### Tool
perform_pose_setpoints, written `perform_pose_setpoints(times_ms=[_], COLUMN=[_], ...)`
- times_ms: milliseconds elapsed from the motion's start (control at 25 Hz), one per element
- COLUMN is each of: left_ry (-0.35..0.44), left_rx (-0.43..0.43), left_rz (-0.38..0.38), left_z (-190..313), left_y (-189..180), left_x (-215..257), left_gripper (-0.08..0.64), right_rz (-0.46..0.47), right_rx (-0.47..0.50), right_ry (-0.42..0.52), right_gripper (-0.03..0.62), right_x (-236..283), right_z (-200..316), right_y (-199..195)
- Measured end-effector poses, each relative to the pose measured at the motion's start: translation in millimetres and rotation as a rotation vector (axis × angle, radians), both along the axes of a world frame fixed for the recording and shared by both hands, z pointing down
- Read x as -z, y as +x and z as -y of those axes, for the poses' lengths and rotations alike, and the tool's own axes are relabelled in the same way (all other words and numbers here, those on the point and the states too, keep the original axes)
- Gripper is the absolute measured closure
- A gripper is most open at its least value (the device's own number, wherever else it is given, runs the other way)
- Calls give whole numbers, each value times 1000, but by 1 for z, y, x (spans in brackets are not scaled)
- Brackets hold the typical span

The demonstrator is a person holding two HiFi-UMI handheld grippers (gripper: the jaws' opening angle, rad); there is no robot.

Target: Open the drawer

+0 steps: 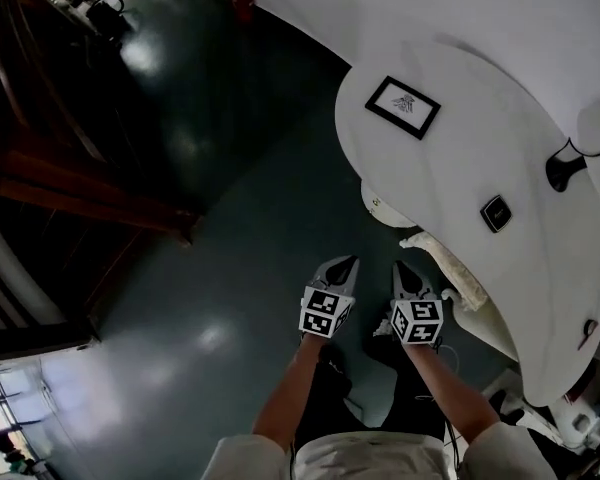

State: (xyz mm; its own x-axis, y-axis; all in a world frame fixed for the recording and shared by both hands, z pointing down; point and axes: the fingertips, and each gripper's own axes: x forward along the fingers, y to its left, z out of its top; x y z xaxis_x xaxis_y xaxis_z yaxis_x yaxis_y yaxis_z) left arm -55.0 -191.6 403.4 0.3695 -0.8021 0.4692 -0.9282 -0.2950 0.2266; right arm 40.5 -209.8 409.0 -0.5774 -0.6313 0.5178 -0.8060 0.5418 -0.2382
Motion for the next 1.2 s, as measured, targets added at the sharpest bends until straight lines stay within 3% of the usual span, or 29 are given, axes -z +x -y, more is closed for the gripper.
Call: perform_pose_setpoints(times_ms=[240,400,560,840,1000,1200], left_ry=[54,82,119,184,237,271], left_rx=[-55,-59,-75,-175,-232,-239], left_rz=[33,33,42,120,121,114], left_z=[38,64,86,128,155,180], left_y=[0,-1,-4,-6,0,9], left_x=[-122,-214,-287,-393,-434,-478], left_gripper=[549,549,549,549,549,549], right_rz=[104,177,183,239,374,274], right_rx=[-20,-60,-69,-121,-220,-182], right_ry=[38,-4,27,104,-41,131], right_gripper=[577,577,577,577,577,577], right_x=[-86,-169,-223,-275,-306,-284], right_z=[24,55,85,103,95,94], right_y=[-9,-8,-3,9,14,15])
